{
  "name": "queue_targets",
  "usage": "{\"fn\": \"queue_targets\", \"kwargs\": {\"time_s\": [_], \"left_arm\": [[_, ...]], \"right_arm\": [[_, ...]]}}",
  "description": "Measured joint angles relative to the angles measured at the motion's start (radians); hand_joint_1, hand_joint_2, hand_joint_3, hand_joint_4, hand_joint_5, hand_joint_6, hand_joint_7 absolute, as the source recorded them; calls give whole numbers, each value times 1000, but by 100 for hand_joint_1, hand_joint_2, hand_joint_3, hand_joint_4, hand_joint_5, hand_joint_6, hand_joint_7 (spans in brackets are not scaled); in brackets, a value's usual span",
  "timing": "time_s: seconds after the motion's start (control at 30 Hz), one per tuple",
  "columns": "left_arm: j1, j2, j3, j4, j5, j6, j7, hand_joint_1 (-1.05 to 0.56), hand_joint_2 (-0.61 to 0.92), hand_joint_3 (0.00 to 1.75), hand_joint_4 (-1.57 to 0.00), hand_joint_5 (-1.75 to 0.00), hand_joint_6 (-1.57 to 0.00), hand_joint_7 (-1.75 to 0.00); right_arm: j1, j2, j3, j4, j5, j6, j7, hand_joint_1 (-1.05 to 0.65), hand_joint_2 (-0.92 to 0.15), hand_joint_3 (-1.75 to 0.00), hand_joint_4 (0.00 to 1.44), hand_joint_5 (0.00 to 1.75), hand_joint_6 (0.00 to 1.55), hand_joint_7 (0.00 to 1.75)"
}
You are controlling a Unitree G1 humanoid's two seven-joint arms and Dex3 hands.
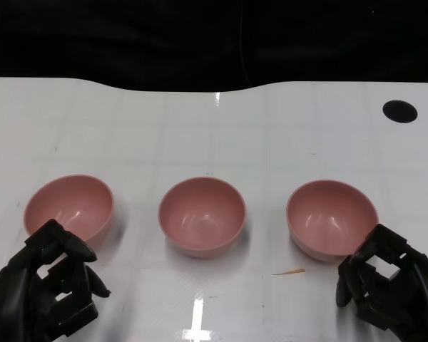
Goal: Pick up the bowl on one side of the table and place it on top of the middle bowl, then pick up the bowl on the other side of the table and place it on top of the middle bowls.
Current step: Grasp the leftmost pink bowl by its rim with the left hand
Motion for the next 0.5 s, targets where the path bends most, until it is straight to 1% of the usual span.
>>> {"fn": "queue_targets", "kwargs": {"time_s": [0.1, 0.13, 0.17, 0.2, 0.23, 0.27, 0.3, 0.33, 0.37, 0.4, 0.43, 0.5], "left_arm": [[0, 0, -2, 9, 44, -55, 15, 21, 59, 134, -70, -175, -59, -175], [1, 0, -3, 11, 64, -74, 22, 15, 56, 128, -65, -169, -58, -164], [4, 0, -3, 12, 94, -109, 35, 3, 56, 112, -62, -152, -59, -142], [7, 1, -4, 13, 129, -152, 49, -2, 57, 103, -61, -144, -61, -131], [8, 1, -5, 12, 166, -194, 66, -8, 62, 90, -59, -132, -61, -119], [9, 5, -6, 12, 209, -236, 85, -15, 69, 72, -58, -119, -62, -104], [11, 11, -6, 10, 262, -269, 109, -24, 82, 45, -60, -99, -68, -82], [13, 19, -5, 7, 315, -297, 134, -28, 87, 33, -62, -91, -71, -72], [16, 30, -2, 4, 378, -320, 165, -36, 90, 22, -63, -76, -74, -57], [19, 39, 3, -7, 447, -329, 198, -42, 91, 15, -65, -61, -77, -42], [25, 51, 8, -27, 532, -331, 234, -45, 92, 11, -67, -51, -79, -32], [33, 80, 18, -85, 701, -323, 302, -57, 89, 4, -64, -35, -77, -17]], "right_arm": [[0, 0, 0, 0, -1, -2, 0, -15, -52, -110, 87, 173, 77, 143], [0, 0, 0, 0, -1, -2, 0, -15, -52, -110, 87, 173, 77, 143], [0, 0, 0, -1, -1, -2, 0, -14, -52, -110, 86, 173, 77, 143], [1, 0, 0, -3, 0, -2, 0, -14, -51, -110, 86, 173, 78, 143], [1, 0, 0, -5, 0, -1, -1, -15, -51, -110, 86, 174, 78, 144], [1, 0, 0, -8, 0, 0, -1, -15, -50, -110, 86, 174, 78, 144], [1, 0, 0, -11, -1, 1, -2, -15, -50, -111, 86, 174, 78, 144], [1, 0, 0, -12, -1, 1, -4, -15, -50, -112, 86, 175, 78, 144], [1, 0, 0, -12, 0, 1, -4, -15, -50, -112, 86, 175, 77, 144], [1, 0, 0, -12, 0, 2, -3, -14, -50, -112, 86, 175, 77, 144], [1, 0, 0, -12, 0, 2, -1, -14, -50, -112, 86, 175, 77, 144], [1, -1, 0, -12, 0, 4, 1, -14, -50, -112, 86, 175, 77, 145]]}}
